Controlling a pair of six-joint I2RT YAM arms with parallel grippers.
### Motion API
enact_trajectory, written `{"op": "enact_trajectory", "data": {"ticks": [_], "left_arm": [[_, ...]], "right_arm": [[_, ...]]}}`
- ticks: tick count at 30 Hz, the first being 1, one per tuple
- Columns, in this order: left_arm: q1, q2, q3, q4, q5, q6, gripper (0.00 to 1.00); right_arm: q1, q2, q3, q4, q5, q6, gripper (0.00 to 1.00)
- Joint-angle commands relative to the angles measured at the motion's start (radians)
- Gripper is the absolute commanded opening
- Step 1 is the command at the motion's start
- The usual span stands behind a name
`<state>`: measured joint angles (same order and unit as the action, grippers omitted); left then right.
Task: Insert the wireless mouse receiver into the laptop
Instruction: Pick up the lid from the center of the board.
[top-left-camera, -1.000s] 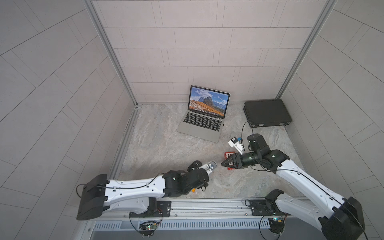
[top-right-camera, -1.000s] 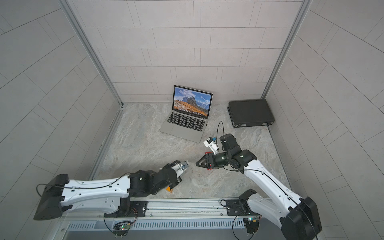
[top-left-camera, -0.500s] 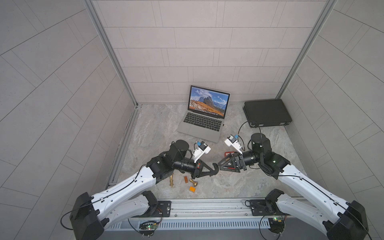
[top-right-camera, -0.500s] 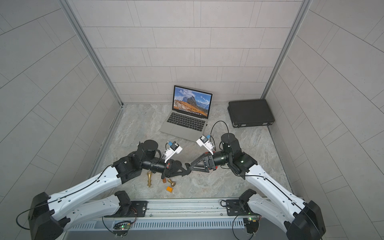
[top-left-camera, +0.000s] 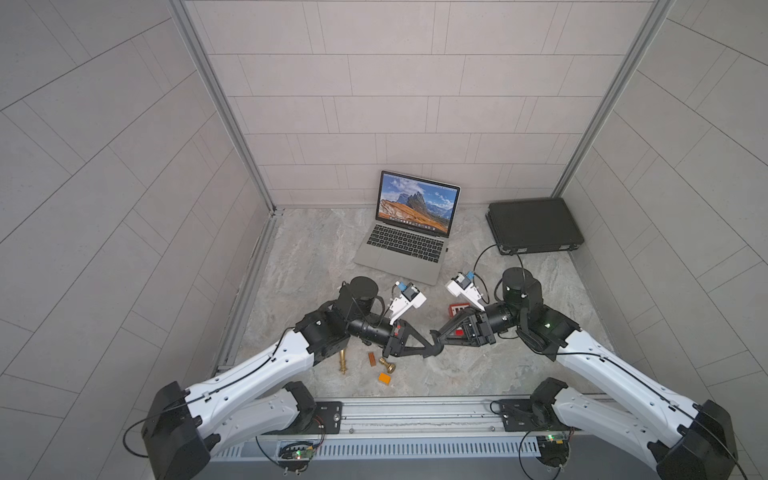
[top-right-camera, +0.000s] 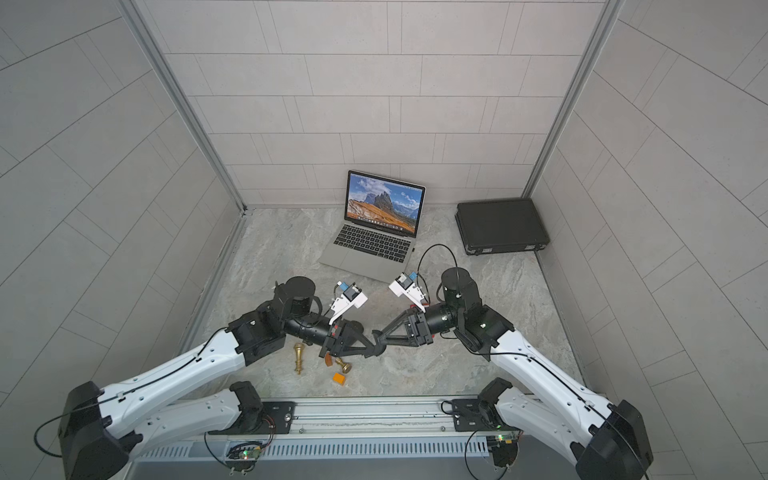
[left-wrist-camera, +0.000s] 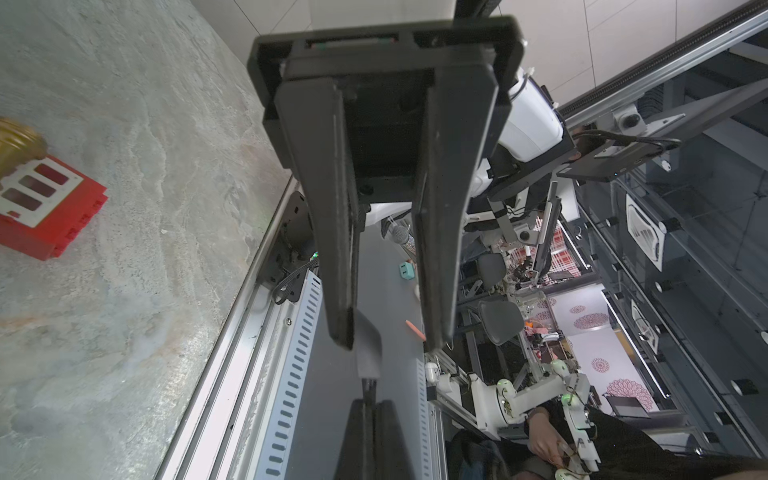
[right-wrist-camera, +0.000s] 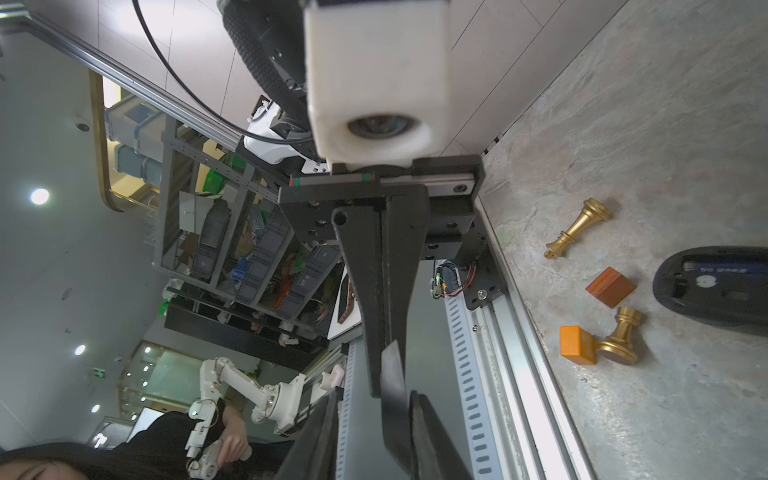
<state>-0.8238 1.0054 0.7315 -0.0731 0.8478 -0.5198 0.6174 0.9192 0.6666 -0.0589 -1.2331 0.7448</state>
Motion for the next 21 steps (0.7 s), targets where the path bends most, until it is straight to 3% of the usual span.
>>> {"op": "enact_trajectory", "data": {"ticks": [1, 9, 10, 11, 12, 14, 16, 21], "left_arm": [[0.007, 0.009, 0.018, 0.019, 0.001, -0.006, 0.00], [0.010, 0.001, 0.003, -0.014, -0.051, 0.016, 0.00], [0.012, -0.007, 0.001, -0.035, -0.099, 0.023, 0.09], [0.017, -0.024, -0.004, -0.073, -0.198, 0.033, 0.35], [0.020, -0.040, -0.013, -0.116, -0.295, 0.035, 0.53], [0.038, -0.066, -0.048, -0.202, -0.523, 0.006, 0.76], [0.084, -0.075, -0.097, -0.237, -0.682, -0.044, 0.85], [0.227, -0.025, -0.170, -0.237, -0.747, -0.063, 0.86]], "right_arm": [[0.020, -0.001, -0.012, 0.048, -0.030, 0.025, 0.25], [0.030, 0.011, -0.024, 0.047, -0.015, 0.028, 0.03], [0.030, 0.015, -0.025, 0.039, -0.008, 0.028, 0.02], [0.029, 0.019, -0.028, 0.029, 0.006, 0.026, 0.01], [0.027, 0.023, -0.031, 0.018, 0.025, 0.024, 0.00], [0.016, 0.032, -0.034, 0.000, 0.069, 0.014, 0.00], [-0.009, 0.043, -0.067, -0.006, 0.107, 0.016, 0.00], [-0.044, 0.066, -0.097, -0.005, 0.158, 0.025, 0.00]]}}
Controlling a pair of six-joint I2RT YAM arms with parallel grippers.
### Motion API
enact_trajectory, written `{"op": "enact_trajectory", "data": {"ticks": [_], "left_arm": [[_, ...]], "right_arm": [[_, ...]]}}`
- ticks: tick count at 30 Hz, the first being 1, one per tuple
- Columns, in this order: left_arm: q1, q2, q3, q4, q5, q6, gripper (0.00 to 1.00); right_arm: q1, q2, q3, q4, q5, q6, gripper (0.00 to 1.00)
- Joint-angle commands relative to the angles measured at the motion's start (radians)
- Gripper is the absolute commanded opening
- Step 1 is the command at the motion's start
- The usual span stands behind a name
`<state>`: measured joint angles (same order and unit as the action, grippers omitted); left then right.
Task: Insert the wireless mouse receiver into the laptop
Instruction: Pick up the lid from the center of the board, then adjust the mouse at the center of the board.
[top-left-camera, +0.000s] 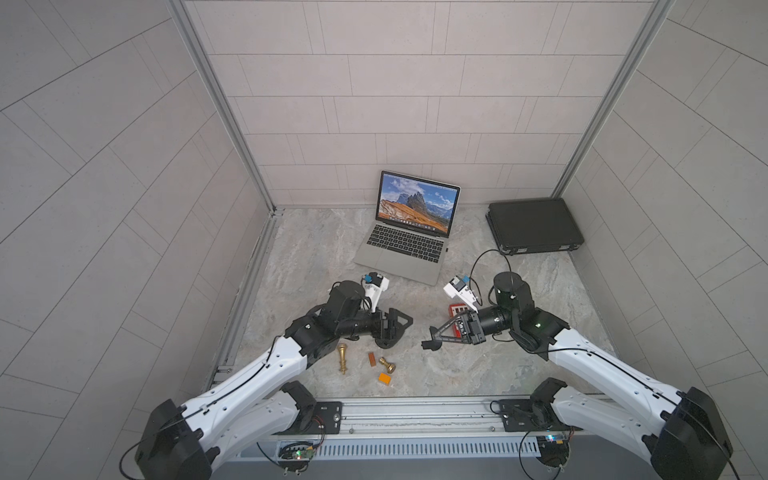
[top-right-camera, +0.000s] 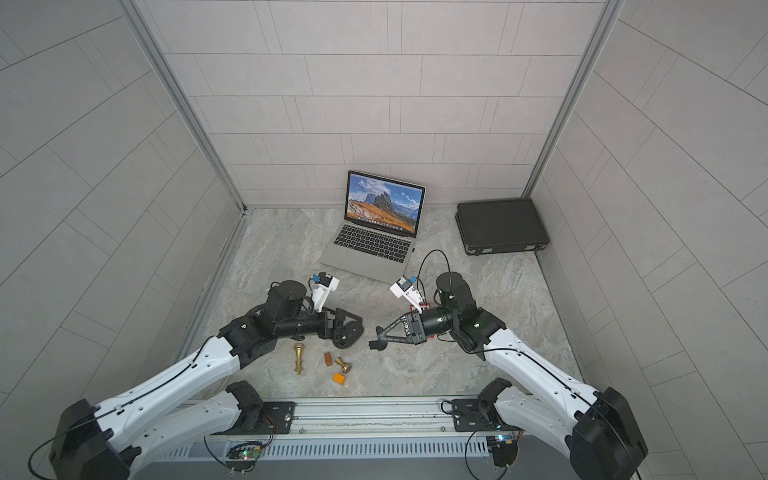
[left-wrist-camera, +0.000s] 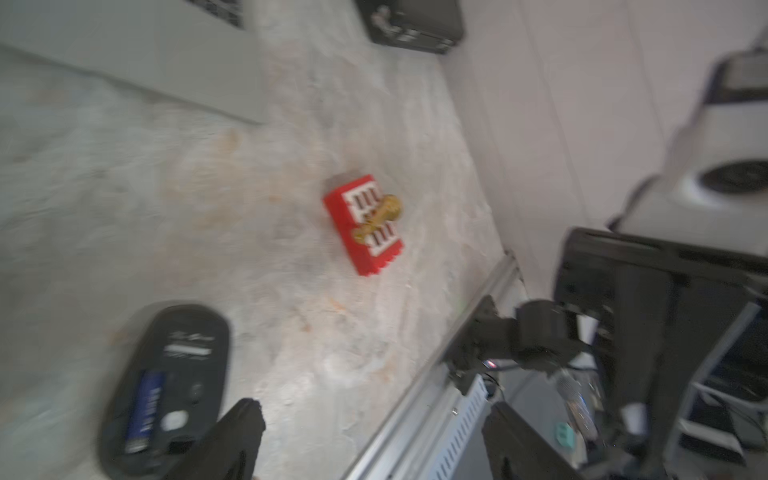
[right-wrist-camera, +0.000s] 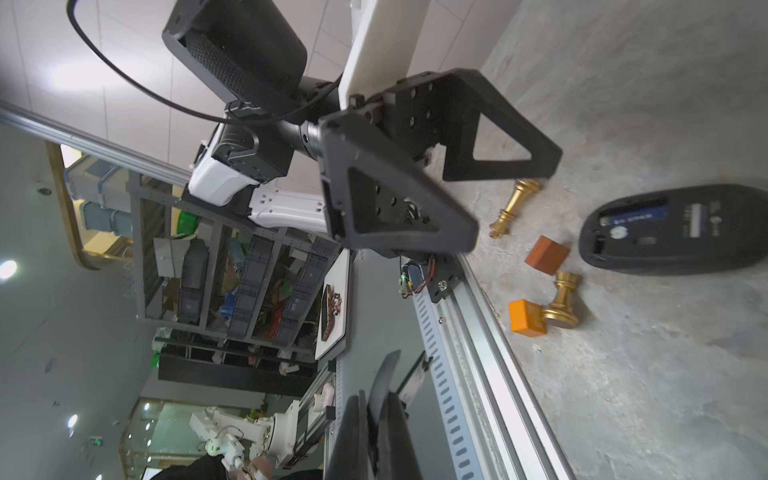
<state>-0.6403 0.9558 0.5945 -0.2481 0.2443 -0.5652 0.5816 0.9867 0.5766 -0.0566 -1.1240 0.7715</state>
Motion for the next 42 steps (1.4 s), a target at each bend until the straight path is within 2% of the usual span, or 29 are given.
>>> {"op": "enact_trajectory", "data": {"ticks": [1, 13, 16, 20, 28, 34, 42], "left_arm": [[0.059, 0.052, -0.036, -0.055, -0.134, -0.003, 0.87], [0.067, 0.360, -0.007, 0.020, -0.013, 0.059, 0.80], [0.064, 0.385, -0.018, 0.039, 0.023, 0.060, 0.79], [0.052, 0.384, -0.025, 0.046, 0.063, 0.068, 0.71], [0.018, 0.408, -0.032, 0.048, 0.098, 0.058, 0.66], [-0.026, 0.419, -0.024, 0.042, 0.086, 0.050, 0.66], [-0.035, 0.417, -0.011, 0.015, 0.110, 0.058, 0.68]], "right_arm": [[-0.009, -0.001, -0.009, -0.010, 0.056, -0.002, 0.00], [-0.014, -0.001, -0.031, -0.014, 0.091, 0.003, 0.00], [-0.015, -0.001, -0.030, -0.014, 0.093, 0.002, 0.00], [-0.018, 0.001, -0.030, -0.014, 0.104, 0.001, 0.00], [-0.053, 0.033, -0.035, -0.032, 0.117, 0.009, 0.00], [-0.072, 0.040, -0.036, -0.036, 0.133, 0.010, 0.00], [-0.100, 0.043, -0.049, -0.038, 0.159, 0.013, 0.00]]}}
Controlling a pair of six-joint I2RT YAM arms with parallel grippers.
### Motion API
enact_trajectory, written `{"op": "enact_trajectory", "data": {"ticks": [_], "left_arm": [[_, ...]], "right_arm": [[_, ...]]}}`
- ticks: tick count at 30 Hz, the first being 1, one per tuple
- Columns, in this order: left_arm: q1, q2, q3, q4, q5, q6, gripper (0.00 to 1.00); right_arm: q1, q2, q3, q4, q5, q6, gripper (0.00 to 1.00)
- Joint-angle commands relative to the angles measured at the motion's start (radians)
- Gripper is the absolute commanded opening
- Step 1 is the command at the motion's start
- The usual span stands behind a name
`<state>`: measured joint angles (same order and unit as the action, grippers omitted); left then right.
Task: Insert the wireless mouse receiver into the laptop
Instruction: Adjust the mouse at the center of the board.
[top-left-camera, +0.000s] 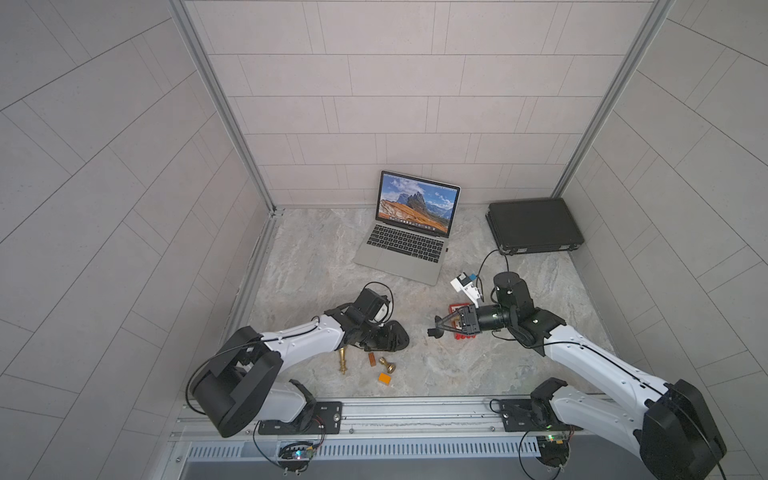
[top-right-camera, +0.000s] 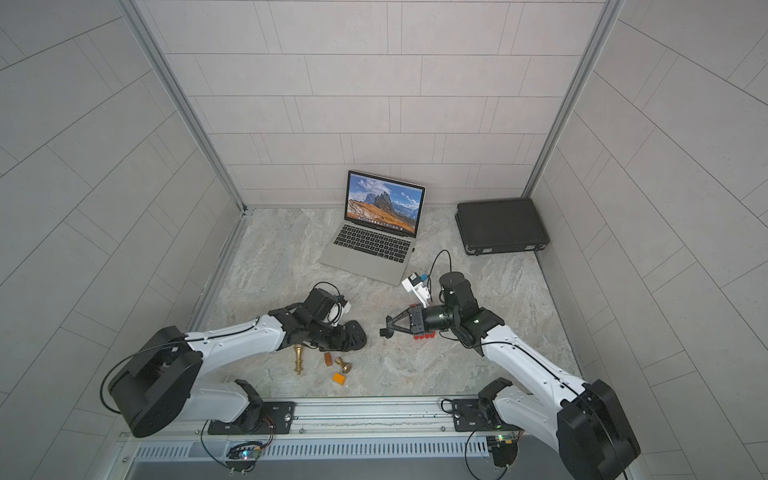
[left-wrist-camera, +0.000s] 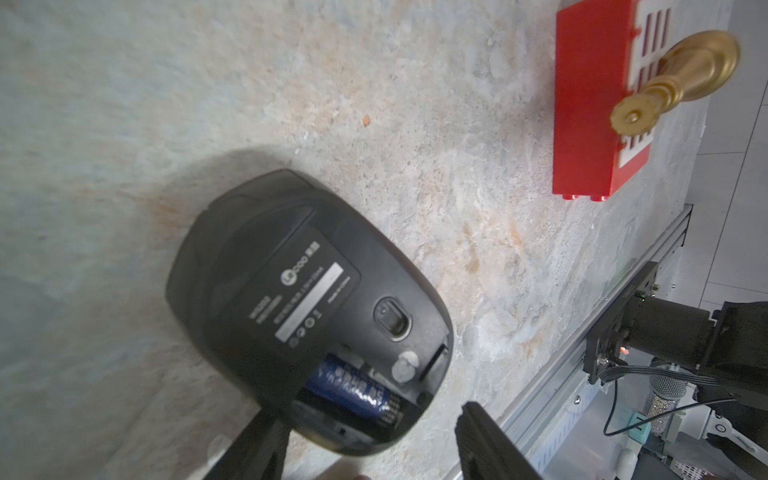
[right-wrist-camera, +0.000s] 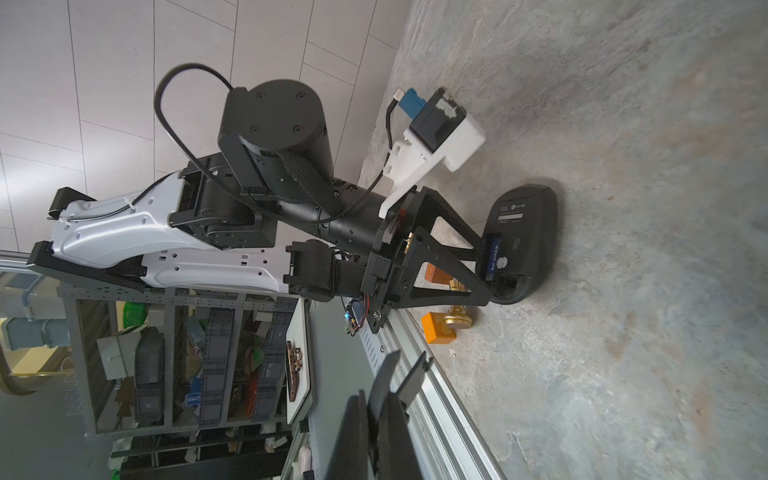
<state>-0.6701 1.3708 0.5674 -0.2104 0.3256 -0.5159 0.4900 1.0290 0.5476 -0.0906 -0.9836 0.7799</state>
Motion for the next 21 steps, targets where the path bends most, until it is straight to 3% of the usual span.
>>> {"op": "enact_trajectory", "data": {"ticks": [1, 8, 13, 16, 21], "left_arm": [[-0.008, 0.003, 0.022, -0.030, 0.039, 0.008, 0.69], [-0.025, -0.115, 0.100, -0.249, 0.053, 0.050, 0.79], [-0.025, -0.178, 0.291, -0.483, -0.068, 0.175, 0.87], [-0.025, -0.145, 0.403, -0.559, -0.161, 0.346, 0.89], [-0.030, -0.035, 0.481, -0.646, -0.421, 0.749, 0.89]], "right_arm": [[-0.014, -0.001, -0.023, -0.003, 0.019, 0.005, 0.00], [-0.044, -0.016, -0.030, -0.006, 0.013, 0.003, 0.00], [-0.054, -0.016, -0.027, -0.004, 0.013, -0.019, 0.00], [-0.057, -0.024, -0.025, 0.007, 0.008, -0.023, 0.00], [-0.059, -0.066, -0.026, 0.009, 0.002, -0.025, 0.00]]}}
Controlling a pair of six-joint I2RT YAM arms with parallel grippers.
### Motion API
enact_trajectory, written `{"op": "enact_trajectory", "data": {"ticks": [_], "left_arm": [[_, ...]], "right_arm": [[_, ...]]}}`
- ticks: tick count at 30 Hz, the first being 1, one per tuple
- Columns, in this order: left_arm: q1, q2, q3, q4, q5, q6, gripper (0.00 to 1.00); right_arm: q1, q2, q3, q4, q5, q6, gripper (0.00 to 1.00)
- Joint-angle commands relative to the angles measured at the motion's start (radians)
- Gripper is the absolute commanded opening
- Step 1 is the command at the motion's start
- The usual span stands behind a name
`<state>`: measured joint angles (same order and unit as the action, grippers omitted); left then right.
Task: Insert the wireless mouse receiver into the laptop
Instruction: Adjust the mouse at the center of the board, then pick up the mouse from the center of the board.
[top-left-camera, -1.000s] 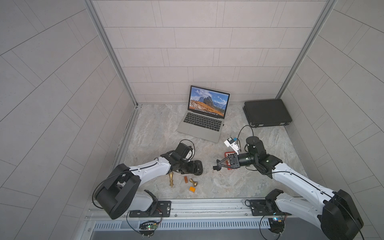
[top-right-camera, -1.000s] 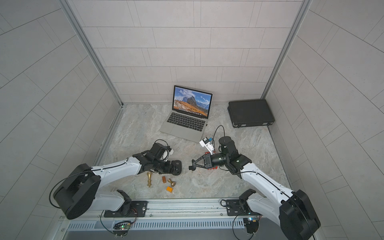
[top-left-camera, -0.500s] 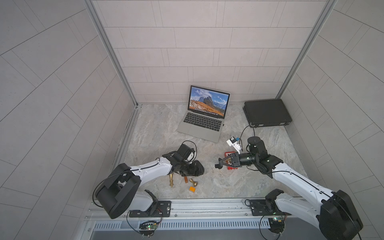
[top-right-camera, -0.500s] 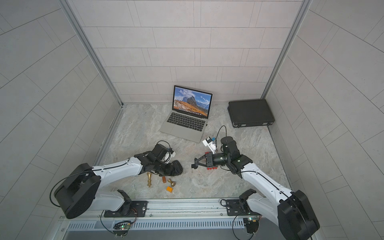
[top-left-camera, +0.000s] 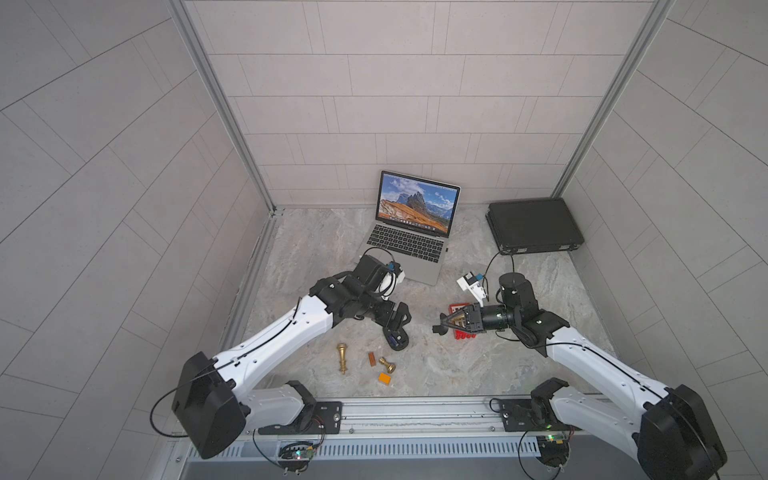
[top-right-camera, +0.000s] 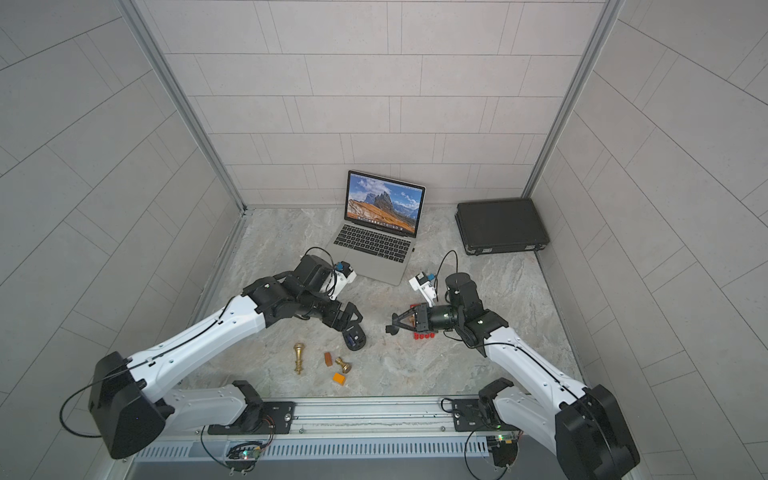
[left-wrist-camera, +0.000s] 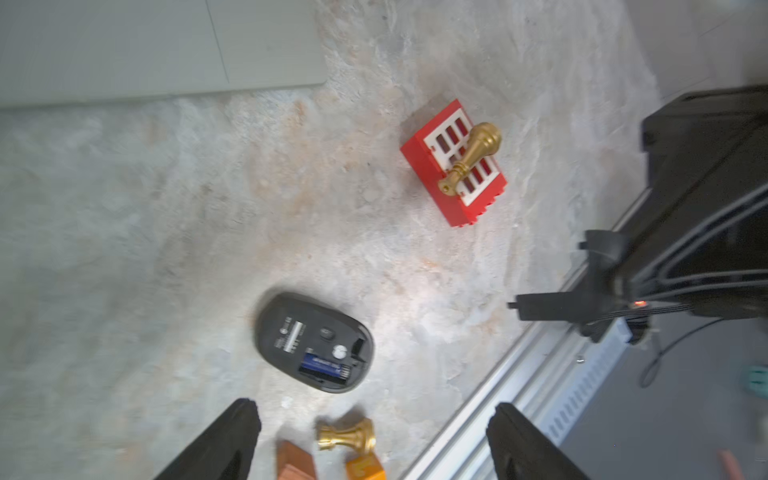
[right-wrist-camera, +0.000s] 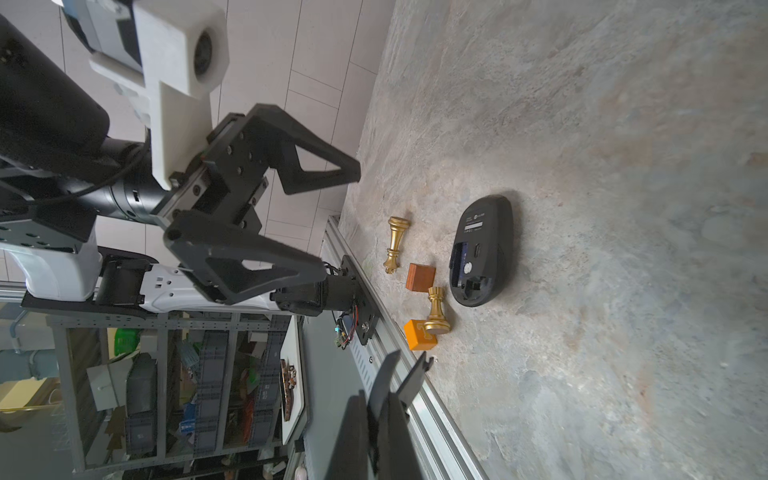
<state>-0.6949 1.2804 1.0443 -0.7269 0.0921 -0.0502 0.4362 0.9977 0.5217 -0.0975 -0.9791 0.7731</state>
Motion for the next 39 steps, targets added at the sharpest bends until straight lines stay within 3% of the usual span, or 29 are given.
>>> {"op": "enact_trajectory", "data": {"ticks": [1, 9, 12, 19, 28, 39], "left_arm": [[-0.010, 0.068, 0.001, -0.126, -0.243, 0.343, 0.89], [-0.068, 0.155, -0.106, 0.015, -0.419, 0.782, 0.98], [-0.071, 0.196, -0.108, 0.055, -0.447, 0.805, 0.98], [-0.092, 0.265, -0.100, 0.071, -0.345, 0.848, 1.00], [-0.120, 0.368, -0.080, 0.058, -0.323, 0.866, 1.00], [-0.124, 0.421, -0.052, 0.090, -0.217, 0.866, 1.00]], "right_arm": [[-0.005, -0.043, -0.004, 0.015, -0.004, -0.019, 0.00], [-0.007, -0.095, -0.031, 0.021, -0.029, -0.013, 0.00], [-0.007, -0.118, -0.041, 0.024, -0.036, -0.008, 0.00], [-0.006, -0.128, -0.065, 0.036, -0.052, -0.004, 0.00], [-0.007, -0.139, -0.076, 0.047, -0.063, 0.006, 0.00], [-0.005, -0.151, -0.105, 0.054, -0.061, 0.016, 0.00]]}}
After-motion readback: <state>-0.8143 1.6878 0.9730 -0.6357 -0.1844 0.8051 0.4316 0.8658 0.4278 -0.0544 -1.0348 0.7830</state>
